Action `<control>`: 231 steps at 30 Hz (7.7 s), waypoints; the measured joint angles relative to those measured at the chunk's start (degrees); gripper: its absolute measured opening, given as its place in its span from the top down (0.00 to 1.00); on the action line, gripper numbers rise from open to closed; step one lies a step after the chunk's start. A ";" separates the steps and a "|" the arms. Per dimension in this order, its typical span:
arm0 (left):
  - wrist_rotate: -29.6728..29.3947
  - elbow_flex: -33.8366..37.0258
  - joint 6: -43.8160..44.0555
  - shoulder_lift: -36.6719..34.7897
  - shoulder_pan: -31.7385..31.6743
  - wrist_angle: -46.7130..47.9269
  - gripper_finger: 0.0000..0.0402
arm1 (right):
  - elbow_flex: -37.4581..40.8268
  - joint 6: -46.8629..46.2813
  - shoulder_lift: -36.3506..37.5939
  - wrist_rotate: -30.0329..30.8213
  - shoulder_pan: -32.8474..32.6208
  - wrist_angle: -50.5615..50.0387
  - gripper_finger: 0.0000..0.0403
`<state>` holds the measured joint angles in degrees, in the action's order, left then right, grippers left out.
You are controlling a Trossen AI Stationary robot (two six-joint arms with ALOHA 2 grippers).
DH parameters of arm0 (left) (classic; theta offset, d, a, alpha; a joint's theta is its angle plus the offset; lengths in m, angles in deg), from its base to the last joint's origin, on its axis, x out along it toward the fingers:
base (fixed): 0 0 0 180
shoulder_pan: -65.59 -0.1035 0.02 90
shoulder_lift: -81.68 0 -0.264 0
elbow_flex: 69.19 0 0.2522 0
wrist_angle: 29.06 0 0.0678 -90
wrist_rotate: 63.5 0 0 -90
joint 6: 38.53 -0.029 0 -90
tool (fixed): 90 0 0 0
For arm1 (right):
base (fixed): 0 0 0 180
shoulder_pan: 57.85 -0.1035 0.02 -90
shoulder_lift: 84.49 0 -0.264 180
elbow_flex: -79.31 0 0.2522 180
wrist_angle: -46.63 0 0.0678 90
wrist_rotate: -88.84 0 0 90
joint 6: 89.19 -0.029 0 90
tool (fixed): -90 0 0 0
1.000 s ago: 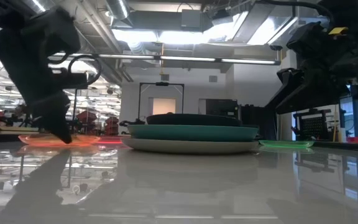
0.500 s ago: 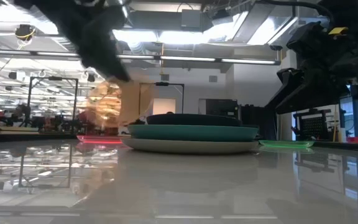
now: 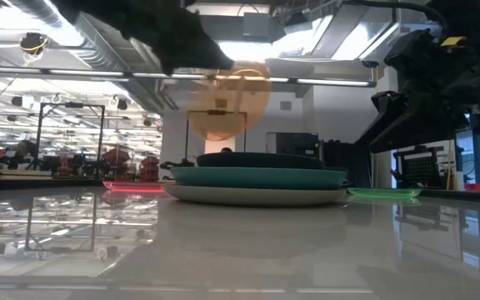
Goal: Stack plastic plates
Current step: Stack the transparent orange plate on top of the black plate, then stack the transparent pink plate on top of the transparent orange plate, then stack the transparent blue plate on top of the transparent pink plate
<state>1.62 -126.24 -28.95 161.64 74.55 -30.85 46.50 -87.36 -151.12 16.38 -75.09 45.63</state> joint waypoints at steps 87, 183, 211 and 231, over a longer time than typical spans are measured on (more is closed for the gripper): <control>0.72 0.02 -18.26 9.94 -37.25 38.69 0.78 | 0.00 -1.13 0.00 -0.17 0.00 -0.86 0.61; 17.04 -15.00 -15.90 9.82 -6.52 19.43 0.99 | 0.02 -1.53 -0.02 0.46 0.00 -0.40 0.61; 5.73 -14.95 0.11 6.22 -17.40 24.36 0.67 | 0.02 -1.75 0.00 0.44 0.00 -0.24 0.61; 22.42 -14.95 16.33 22.47 -49.12 24.23 0.73 | 0.00 0.14 -0.02 1.06 0.00 0.46 0.61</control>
<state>24.04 -141.19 -12.62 184.11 25.43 -6.61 46.50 -87.22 -151.14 17.44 -75.09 46.08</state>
